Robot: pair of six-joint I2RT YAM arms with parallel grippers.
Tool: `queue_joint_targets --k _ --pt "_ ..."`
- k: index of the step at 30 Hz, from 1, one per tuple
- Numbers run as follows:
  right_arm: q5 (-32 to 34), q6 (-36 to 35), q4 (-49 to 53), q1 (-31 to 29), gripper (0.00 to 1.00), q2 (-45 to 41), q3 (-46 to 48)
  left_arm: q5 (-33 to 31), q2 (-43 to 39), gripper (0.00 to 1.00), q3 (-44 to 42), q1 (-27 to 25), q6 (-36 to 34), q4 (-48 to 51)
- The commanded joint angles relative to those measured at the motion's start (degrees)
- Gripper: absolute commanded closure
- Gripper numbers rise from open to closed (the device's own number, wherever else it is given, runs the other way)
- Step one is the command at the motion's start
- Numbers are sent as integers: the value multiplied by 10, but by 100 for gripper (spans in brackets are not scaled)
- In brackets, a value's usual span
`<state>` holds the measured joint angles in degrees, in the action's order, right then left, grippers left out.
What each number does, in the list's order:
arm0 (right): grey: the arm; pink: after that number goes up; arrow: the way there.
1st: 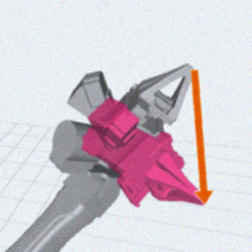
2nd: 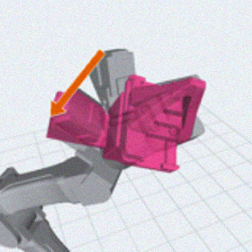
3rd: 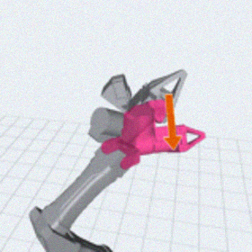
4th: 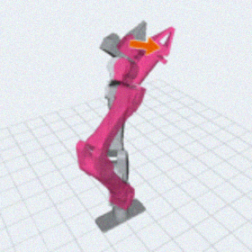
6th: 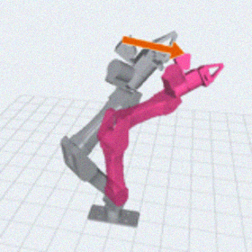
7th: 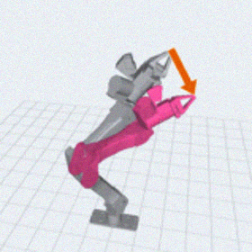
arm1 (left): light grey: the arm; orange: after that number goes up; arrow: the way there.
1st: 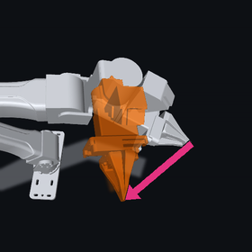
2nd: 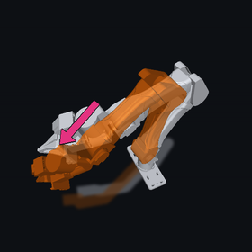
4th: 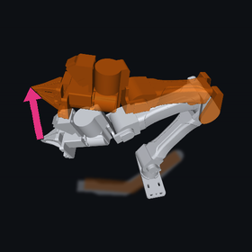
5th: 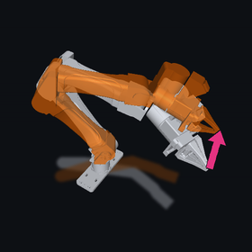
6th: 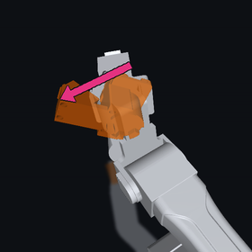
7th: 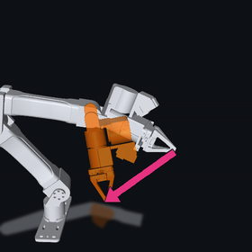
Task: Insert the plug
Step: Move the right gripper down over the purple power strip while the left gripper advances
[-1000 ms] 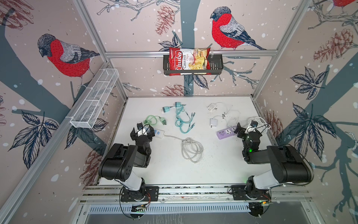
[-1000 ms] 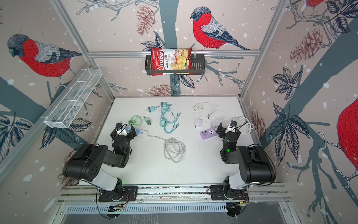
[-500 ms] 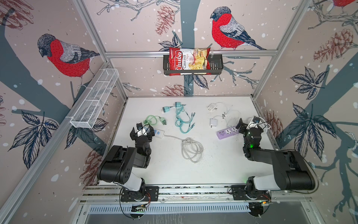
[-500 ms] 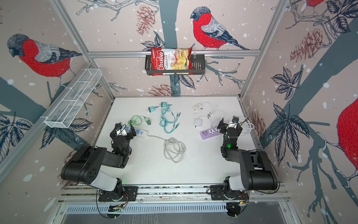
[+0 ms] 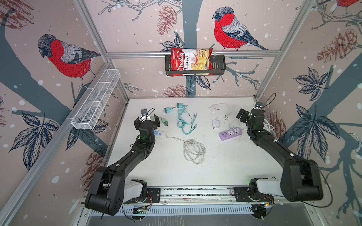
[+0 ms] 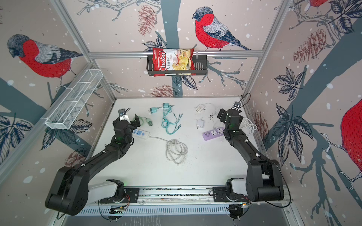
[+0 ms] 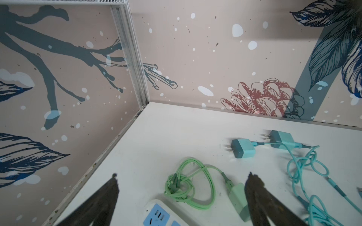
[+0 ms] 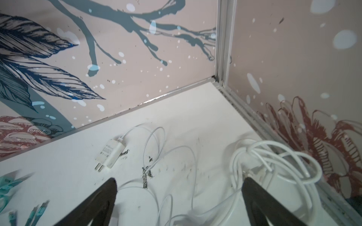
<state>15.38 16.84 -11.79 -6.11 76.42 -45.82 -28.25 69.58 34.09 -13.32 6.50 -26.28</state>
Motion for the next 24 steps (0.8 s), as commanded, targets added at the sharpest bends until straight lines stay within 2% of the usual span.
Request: queue_joint_targets --k 1,3,8,13,17,24 --pt "-51 77 127 -7 1 2 -18 47 -23 1 34 -1 102 195" --pt "-67 100 148 -19 0 -4 -14 71 -40 1 44 -1 145 246" --pt "-59 140 194 -57 0 -29 7 129 -76 1 35 0 193 320" --pt "-60 159 250 -68 1 -29 11 132 -77 1 42 0 219 386" --pt "-61 171 272 -80 0 -44 20 126 -57 1 50 7 231 401" --pt "-49 171 285 -94 0 -82 37 147 -12 3 73 59 246 418"
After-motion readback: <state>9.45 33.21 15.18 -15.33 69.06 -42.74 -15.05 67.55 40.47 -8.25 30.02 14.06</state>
